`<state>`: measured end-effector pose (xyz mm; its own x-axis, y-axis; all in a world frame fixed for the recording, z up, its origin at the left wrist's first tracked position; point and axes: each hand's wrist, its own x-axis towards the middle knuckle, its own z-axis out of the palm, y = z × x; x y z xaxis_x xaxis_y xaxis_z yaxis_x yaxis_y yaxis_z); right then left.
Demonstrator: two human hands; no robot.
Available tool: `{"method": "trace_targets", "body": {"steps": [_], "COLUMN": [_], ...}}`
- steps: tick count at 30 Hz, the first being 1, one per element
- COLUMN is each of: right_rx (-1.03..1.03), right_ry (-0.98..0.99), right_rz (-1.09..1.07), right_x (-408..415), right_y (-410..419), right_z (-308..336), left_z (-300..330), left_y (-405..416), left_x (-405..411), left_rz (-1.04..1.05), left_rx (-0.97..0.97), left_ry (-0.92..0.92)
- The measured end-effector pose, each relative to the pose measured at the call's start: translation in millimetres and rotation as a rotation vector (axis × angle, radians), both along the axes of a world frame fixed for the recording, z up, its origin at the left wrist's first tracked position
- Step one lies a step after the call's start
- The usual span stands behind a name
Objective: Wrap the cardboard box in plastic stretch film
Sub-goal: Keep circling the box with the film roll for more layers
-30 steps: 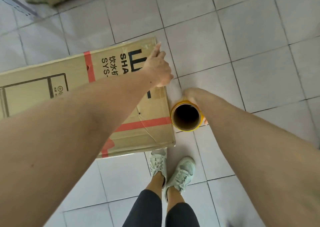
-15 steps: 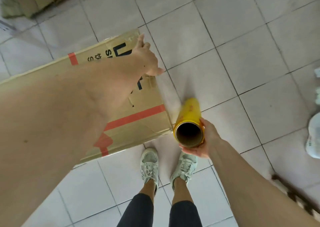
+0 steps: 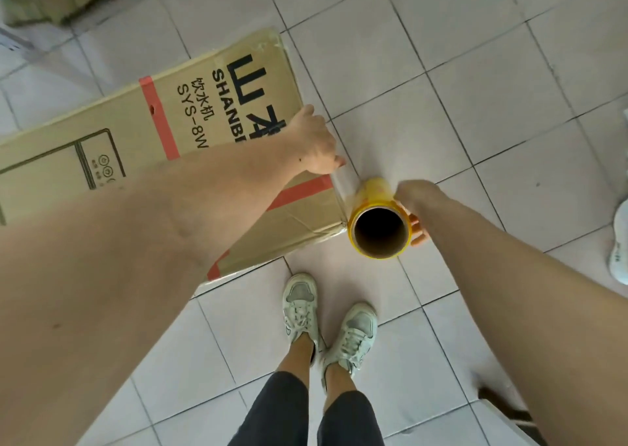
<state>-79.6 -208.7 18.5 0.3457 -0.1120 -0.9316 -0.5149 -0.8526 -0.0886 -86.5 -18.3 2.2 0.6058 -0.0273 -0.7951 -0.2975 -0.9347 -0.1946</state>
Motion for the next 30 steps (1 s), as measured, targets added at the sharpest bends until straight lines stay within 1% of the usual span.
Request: {"method": "trace_targets", "body": {"steps": [1, 2, 4, 6, 8, 10, 12, 14, 17, 19, 21, 23, 25, 26, 27, 28, 29, 30], "right_rx": [0.011, 0.032, 0.103, 0.13, 0.11, 0.114, 0.159, 0.234, 0.336, 0.412, 0.469, 0.469, 0.416, 0.349, 0.259, 0.214, 0.223, 0.264], "right_ry": [-0.039, -0.054, 0.017, 0.118, 0.21, 0.259, 0.263, 0.323, 0.421, 0.437, 0.418, 0.415, 0.402, 0.343, 0.219, 0.069, -0.042, -0.085], "right_rz": [0.148, 0.242, 0.257, 0.182, -0.046, -0.371, -0.695, -0.967, -1.297, -1.433, -1.485, -1.496, -1.388, -1.292, -1.173, -1.089, -1.038, -0.983], "right_x": [3.0, 2.4, -5.0, -17.4, -34.3, -58.8, -89.6, -118.7, -149.4, -164.5, -180.0, -190.2, -190.4, -188.8, -186.0, -181.5, -175.3, -171.3], "right_y": [8.0, 15.9, 26.3, 22.5, 5.4, -14.3, -27.8, -32.5, -25.9, -18.7, -9.3, -4.0, -3.5, -5.0, -5.6, -5.0, -1.1, 4.7], "right_z": [1.8, 2.1, 0.8, -0.6, -3.4, -2.6, -9.6, -20.5, -29.5, -27.5, -22.9, -21.0, -18.4, -16.9, -14.4, -13.0, -12.5, -12.0], "left_z": [-0.3, -0.8, -0.6, -3.4, -6.5, -9.2, -10.6, -9.6, -5.4, -5.4, -6.9, -9.4, -12.2, -13.1, -14.5, -15.7, -16.7, -18.2], "left_y": [-0.6, -1.0, -1.2, -2.0, -4.7, -9.5, -13.8, -14.2, -10.1, -8.4, -7.2, -7.5, -10.6, -13.0, -16.2, -19.5, -22.9, -27.0], "left_x": [-0.4, -1.3, -2.0, -1.5, -3.9, -8.5, -12.3, -17.6, -31.5, -45.0, -62.5, -81.3, -101.8, -113.7, -126.7, -140.4, -152.6, -165.5], "left_rz": [0.004, 0.01, 0.019, 0.024, 0.036, 0.055, 0.079, 0.112, 0.111, 0.092, 0.096, 0.109, 0.134, 0.16, 0.203, 0.26, 0.322, 0.379], "left_rx": [0.0, 0.0, 0.007, 0.022, 0.037, 0.045, 0.031, 0.0, -0.069, -0.157, -0.243, -0.301, -0.352, -0.387, -0.433, -0.482, -0.53, -0.565], "left_ry": [-0.007, -0.013, -0.019, -0.019, -0.021, -0.061, -0.116, -0.161, -0.241, -0.294, -0.316, -0.334, -0.372, -0.396, -0.419, -0.439, -0.452, -0.462]}}
